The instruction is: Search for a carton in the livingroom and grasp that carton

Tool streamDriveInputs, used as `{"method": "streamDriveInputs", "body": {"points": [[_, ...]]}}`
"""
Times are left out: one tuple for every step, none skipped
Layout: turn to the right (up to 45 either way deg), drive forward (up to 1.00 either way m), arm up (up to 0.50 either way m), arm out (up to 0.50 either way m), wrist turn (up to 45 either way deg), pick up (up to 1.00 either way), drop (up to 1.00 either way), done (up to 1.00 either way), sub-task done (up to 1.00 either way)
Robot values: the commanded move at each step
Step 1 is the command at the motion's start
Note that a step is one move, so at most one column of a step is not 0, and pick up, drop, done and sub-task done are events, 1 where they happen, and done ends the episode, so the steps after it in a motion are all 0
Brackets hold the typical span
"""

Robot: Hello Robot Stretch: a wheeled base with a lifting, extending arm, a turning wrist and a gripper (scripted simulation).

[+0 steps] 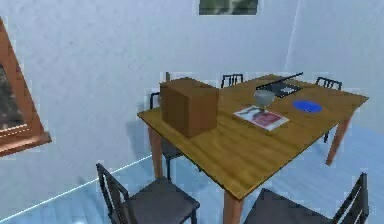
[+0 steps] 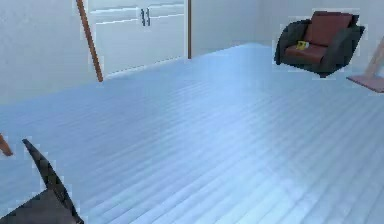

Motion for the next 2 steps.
{"method": "streamDriveInputs", "body": {"points": [[-45.0, 0.00, 0.00, 0.00, 0.0, 0.00, 0.00, 0.00, 0.00], [-39.0, 0.00, 0.00, 0.00, 0.0, 0.00, 0.00, 0.00, 0.00]]}}
